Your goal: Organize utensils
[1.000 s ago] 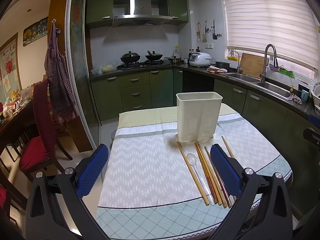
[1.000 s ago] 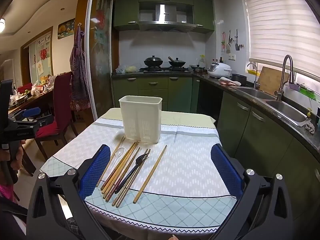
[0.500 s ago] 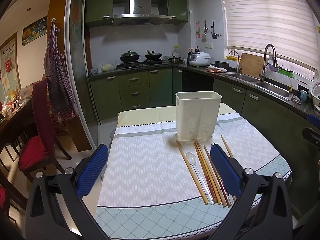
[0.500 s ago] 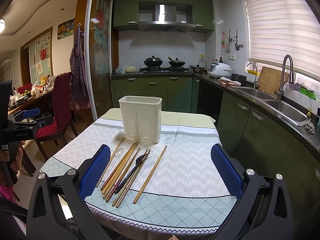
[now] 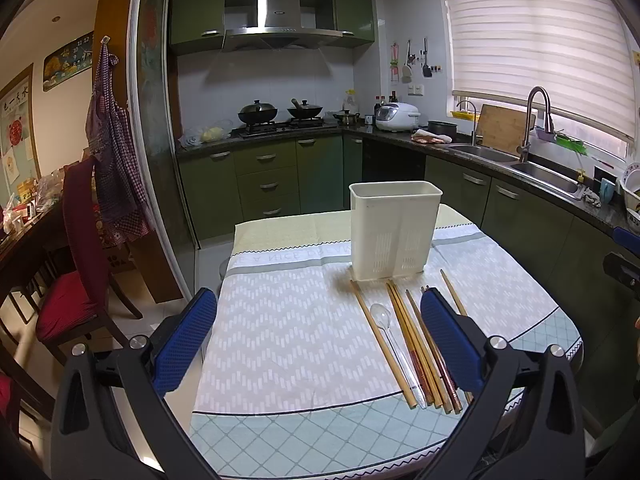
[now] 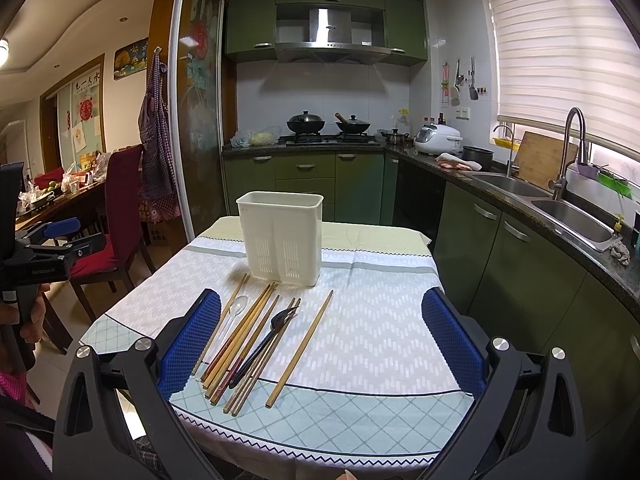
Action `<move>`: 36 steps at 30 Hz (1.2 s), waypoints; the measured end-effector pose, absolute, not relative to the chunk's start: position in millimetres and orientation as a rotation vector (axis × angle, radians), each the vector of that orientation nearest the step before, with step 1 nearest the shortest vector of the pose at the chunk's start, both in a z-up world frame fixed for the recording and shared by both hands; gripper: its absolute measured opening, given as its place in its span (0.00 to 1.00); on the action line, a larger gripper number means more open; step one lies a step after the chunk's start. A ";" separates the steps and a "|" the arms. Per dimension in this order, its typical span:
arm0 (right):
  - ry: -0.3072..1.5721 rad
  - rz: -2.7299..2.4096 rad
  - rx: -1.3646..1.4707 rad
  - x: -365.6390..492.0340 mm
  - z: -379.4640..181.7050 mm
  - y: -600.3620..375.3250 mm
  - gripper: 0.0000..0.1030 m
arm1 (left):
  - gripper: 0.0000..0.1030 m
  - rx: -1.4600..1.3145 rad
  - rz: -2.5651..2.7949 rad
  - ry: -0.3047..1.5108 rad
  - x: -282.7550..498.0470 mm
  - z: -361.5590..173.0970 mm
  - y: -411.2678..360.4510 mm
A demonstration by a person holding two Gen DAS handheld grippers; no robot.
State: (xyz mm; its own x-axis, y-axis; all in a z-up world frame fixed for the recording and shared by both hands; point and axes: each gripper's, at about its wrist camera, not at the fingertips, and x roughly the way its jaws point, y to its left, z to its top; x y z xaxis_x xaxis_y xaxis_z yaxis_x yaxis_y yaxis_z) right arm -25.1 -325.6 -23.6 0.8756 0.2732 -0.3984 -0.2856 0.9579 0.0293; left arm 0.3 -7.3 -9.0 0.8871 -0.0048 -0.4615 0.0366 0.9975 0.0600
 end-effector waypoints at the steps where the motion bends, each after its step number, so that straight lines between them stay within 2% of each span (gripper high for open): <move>1: 0.411 0.292 -0.031 -25.6 -23.0 -325.7 0.96 | 0.94 0.066 -0.022 0.479 0.1 -9.2 -7.4; 36: 0.423 0.287 -0.029 -22.4 -29.3 -323.1 0.96 | 0.94 0.065 -0.024 0.484 1.7 -10.6 -6.8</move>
State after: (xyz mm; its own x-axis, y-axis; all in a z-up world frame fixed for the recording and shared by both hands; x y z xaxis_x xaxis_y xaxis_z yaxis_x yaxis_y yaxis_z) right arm -22.4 -323.1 -29.3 0.8722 0.2683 -0.4089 -0.2804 0.9594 0.0314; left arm 1.7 -6.8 -10.6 0.8848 -0.0080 -0.4659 0.0388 0.9976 0.0567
